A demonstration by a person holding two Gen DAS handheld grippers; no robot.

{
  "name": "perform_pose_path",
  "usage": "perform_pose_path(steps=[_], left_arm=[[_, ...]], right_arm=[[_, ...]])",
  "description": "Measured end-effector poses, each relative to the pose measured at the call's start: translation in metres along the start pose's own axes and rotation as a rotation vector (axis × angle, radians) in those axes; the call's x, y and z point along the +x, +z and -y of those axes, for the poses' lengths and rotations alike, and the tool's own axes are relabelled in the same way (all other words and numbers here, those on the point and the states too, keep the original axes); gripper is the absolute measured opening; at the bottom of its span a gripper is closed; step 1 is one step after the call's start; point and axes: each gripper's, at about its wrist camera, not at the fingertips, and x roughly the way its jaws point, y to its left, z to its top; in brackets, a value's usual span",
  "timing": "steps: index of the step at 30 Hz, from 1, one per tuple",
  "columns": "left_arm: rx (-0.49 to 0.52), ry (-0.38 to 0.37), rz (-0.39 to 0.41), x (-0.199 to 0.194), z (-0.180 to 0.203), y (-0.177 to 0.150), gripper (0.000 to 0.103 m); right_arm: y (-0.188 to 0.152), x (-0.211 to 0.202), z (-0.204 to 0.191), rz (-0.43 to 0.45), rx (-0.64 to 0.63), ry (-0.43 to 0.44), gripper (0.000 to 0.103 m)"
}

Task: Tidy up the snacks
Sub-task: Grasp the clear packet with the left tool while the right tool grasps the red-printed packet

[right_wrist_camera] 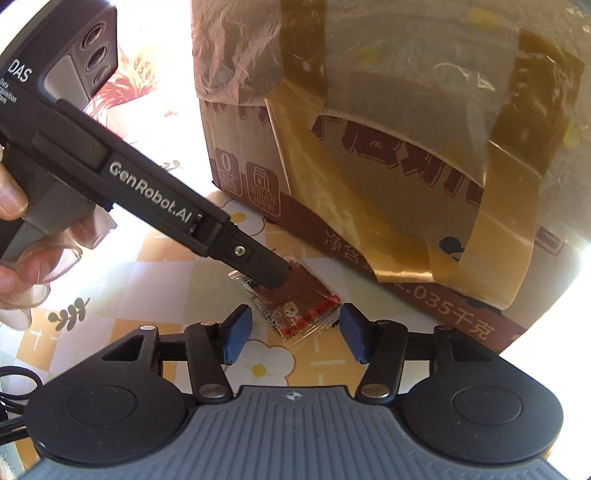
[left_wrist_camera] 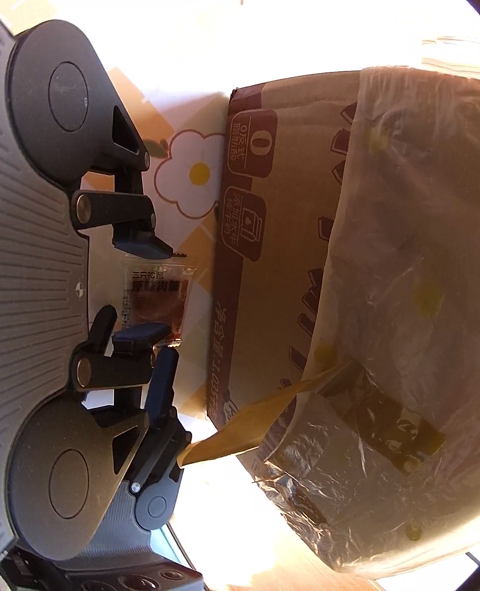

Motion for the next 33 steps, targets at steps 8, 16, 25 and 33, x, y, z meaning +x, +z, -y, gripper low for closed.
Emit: perform_pose_path(steps=[8, 16, 25, 33], left_arm=[[0.01, -0.078, -0.018, 0.015, 0.016, 0.0, 0.039], [-0.004, -0.044, 0.009, 0.011, 0.009, 0.001, 0.038], [-0.009, 0.058, 0.037, -0.001, -0.018, 0.005, 0.038], [-0.047, -0.029, 0.031, 0.014, -0.01, 0.001, 0.038]], right_arm=[[-0.009, -0.01, 0.002, 0.027, 0.004, 0.01, 0.046], [-0.015, -0.013, -0.003, 0.038, -0.018, 0.067, 0.007], [-0.022, -0.017, 0.002, 0.048, 0.02, 0.071, 0.006], [-0.024, -0.018, 0.012, 0.069, 0.057, 0.086, 0.005]])
